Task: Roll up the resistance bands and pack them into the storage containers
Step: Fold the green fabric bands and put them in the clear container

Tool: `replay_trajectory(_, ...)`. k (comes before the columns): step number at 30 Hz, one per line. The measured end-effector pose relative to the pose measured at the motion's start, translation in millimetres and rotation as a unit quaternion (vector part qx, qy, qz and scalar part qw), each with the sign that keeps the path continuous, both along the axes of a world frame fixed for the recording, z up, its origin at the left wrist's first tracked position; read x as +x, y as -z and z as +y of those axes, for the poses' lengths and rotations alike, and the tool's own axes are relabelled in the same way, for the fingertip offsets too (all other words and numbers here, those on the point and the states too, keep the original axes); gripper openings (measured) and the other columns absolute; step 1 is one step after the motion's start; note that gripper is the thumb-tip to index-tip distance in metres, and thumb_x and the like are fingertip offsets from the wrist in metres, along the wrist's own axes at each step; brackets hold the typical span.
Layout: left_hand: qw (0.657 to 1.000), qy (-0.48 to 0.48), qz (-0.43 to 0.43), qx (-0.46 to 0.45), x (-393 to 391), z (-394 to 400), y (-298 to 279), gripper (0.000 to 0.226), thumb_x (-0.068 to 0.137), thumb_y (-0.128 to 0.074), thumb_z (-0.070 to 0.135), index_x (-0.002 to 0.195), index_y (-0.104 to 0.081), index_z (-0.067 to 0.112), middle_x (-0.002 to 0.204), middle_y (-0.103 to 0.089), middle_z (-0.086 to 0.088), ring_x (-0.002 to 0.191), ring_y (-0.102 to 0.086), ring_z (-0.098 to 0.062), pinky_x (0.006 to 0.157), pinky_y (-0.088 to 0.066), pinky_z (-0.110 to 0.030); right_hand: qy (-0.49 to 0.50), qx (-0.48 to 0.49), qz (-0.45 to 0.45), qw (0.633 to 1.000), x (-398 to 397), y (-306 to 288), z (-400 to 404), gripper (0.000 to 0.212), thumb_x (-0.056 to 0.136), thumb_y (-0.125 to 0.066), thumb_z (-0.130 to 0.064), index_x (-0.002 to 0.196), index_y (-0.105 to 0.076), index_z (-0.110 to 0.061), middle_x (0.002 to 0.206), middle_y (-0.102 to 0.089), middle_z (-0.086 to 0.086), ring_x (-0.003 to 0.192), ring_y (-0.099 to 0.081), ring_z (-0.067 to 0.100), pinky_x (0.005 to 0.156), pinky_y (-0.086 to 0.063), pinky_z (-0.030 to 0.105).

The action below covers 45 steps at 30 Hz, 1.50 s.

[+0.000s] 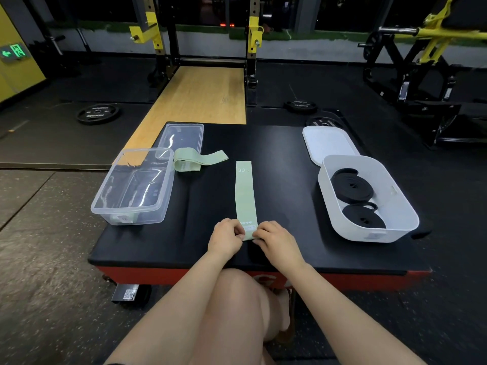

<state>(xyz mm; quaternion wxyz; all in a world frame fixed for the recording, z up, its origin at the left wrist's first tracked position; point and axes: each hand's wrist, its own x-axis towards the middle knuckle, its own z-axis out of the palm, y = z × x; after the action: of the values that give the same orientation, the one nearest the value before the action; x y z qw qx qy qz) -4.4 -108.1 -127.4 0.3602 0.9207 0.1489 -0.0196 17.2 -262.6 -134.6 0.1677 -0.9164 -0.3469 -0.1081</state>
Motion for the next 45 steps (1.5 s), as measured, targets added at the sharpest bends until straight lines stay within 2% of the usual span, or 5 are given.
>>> replay_trajectory(5,0.998,-0.029,-0.013,-0.047,-1,1,-3,0.015,0.084,-0.061,0.003,0.084,-0.065,0.018,0.091,-0.056,0.004,0.08,-0.053,-0.011,0.073,-0.043,-0.02,-0.016,-0.021,-0.008,1.0,6,-3,3,0.012,0.07,-0.082,-0.016,0.069,-0.072,-0.02,0.071,-0.06,-0.007,0.064,-0.057,0.015,0.049,-0.041,0.019)
replay_trajectory(10,0.999,-0.029,-0.032,-0.025,-7,-1,-2,0.009,0.086,-0.062,0.008,0.085,-0.068,0.015,0.095,-0.065,0.002,0.083,-0.06,-0.012,0.075,-0.044,-0.019,-0.007,-0.014,0.105,0.994,16,-9,2,0.022,0.096,-0.052,-0.024,0.104,-0.071,-0.017,0.103,-0.062,-0.004,0.099,-0.054,0.015,0.075,-0.043,0.025)
replay_trajectory(22,0.999,0.018,-0.032,0.022,-7,-5,-2,0.008,0.084,-0.068,0.012,0.091,-0.065,0.01,0.102,-0.053,0.003,0.089,-0.054,-0.013,0.082,-0.047,-0.027,0.012,-0.047,0.223,0.974,31,-23,9,0.02,0.094,-0.054,-0.018,0.105,-0.07,-0.019,0.104,-0.064,-0.004,0.095,-0.058,0.018,0.079,-0.047,0.029)
replay_trajectory(29,0.999,-0.005,-0.033,0.018,-3,-5,-3,0.004,0.085,-0.066,0.014,0.084,-0.067,0.01,0.088,-0.051,0.006,0.081,-0.052,-0.014,0.074,-0.043,-0.027,0.051,-0.01,0.292,0.955,41,-23,10,0.003,0.088,-0.064,-0.02,0.089,-0.066,-0.021,0.082,-0.06,-0.008,0.079,-0.058,0.017,0.074,-0.052,0.033)
replay_trajectory(45,1.0,-0.007,0.006,-0.013,16,4,-9,0.014,0.082,-0.068,0.011,0.079,-0.056,0.016,0.071,-0.054,0.005,0.073,-0.051,-0.017,0.071,-0.046,-0.03,0.022,0.022,0.122,0.992,23,-2,5,0.021,0.095,-0.054,-0.022,0.11,-0.066,-0.015,0.111,-0.06,-0.004,0.106,-0.051,0.014,0.077,-0.045,0.028)
